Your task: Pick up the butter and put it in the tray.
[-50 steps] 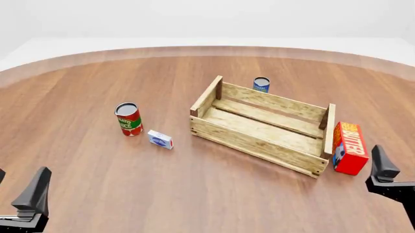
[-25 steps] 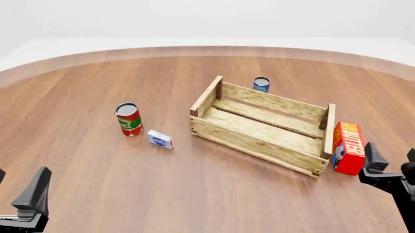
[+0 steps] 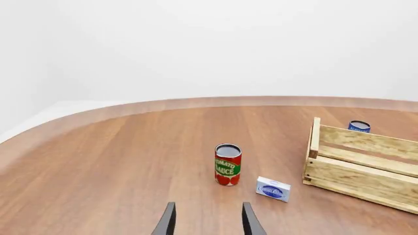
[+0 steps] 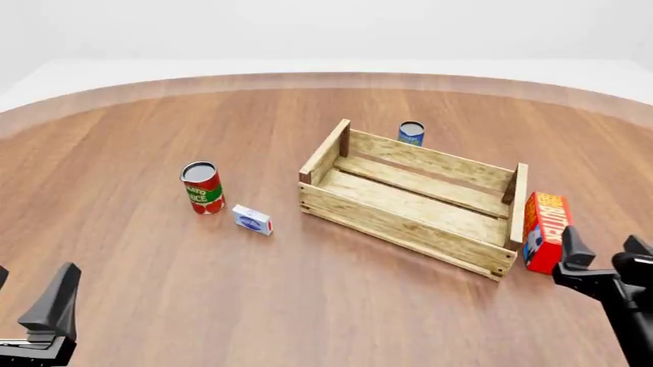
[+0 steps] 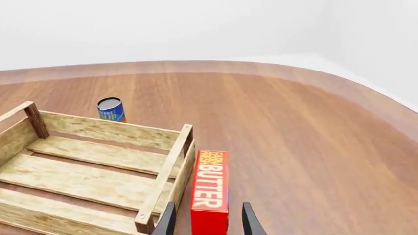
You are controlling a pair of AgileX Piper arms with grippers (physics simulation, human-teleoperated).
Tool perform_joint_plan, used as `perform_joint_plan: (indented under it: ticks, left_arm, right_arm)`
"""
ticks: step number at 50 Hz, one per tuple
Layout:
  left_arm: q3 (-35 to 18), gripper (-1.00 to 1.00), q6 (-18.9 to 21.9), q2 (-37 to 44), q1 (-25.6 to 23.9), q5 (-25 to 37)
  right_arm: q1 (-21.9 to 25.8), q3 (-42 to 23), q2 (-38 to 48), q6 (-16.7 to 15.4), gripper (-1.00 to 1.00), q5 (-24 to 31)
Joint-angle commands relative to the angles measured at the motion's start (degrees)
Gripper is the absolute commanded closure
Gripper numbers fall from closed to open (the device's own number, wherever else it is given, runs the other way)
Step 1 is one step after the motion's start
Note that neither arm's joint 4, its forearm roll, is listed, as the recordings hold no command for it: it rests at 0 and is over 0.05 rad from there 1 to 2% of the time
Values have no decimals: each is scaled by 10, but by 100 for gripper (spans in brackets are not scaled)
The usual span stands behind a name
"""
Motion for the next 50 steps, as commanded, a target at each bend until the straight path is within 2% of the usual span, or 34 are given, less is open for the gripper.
perform_joint_plan:
  ticks: [1,32,50]
  left_arm:
    - [0,-100,0,0,0,0]
    - [0,-100,0,0,0,0]
    - [0,-100,0,0,0,0]
  right_arm:
    - [1,0,65,1,-100,-57]
    - [1,-1,98,-3,-100,-73]
    - [2,-27,132,-2,-100,-73]
